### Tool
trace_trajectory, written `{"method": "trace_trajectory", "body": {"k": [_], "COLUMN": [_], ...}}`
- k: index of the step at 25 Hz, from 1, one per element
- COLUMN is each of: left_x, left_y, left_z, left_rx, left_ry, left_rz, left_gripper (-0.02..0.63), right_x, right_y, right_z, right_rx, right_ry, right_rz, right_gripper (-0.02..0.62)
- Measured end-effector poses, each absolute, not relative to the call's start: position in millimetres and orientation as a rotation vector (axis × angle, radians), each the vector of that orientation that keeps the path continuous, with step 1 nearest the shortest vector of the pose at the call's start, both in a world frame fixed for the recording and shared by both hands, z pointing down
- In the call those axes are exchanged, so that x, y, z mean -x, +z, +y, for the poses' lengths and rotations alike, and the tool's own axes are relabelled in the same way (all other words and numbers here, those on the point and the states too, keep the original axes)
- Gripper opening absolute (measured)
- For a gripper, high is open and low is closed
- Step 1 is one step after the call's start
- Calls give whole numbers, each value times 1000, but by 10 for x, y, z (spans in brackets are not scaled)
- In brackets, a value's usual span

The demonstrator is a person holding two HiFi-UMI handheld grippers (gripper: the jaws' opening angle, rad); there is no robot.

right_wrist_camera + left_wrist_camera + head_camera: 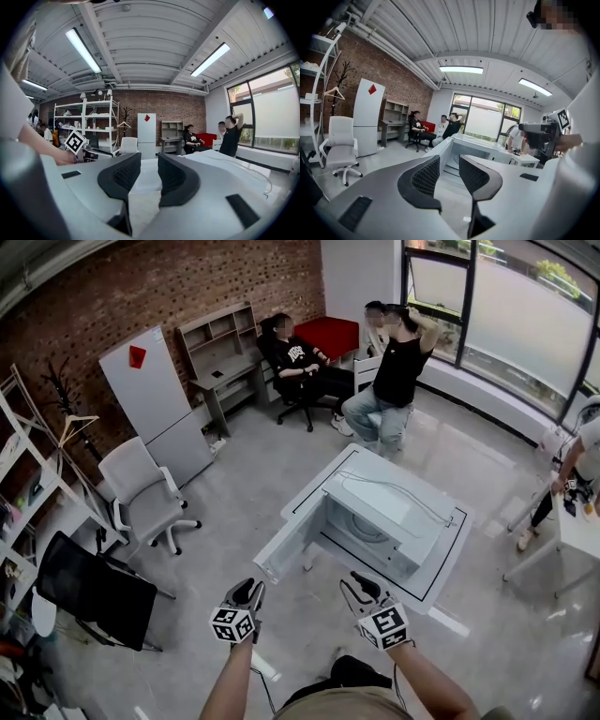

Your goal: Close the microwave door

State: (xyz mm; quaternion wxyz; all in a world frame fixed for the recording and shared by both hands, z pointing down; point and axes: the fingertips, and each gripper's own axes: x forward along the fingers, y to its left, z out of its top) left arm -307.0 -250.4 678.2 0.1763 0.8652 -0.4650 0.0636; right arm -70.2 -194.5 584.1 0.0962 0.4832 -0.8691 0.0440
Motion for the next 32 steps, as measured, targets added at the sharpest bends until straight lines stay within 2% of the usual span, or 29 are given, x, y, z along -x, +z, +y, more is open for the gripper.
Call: {"method": "trace_trajectory", "body": {"k": [5, 16, 32], "left_x": [3114, 3148, 3133], "left_y": [7079, 7416, 7594], "left_z": [-2846, -3279, -3508], "left_rx": [-2396, -2369, -2421], "left_ry": [297, 454, 622], "left_rz": [-1348, -1355, -1148], "left_gripper": [152, 172, 196], "right_x": [662, 732, 779], "right_y": [5847, 6012, 5985], "right_z": [-2322, -2766, -3043], "right_rx": [-1388, -1266, -1406], "right_ry": [120, 134, 212], "right_rz": [-2581, -2614, -2602], "right_gripper": [104, 104, 104]}}
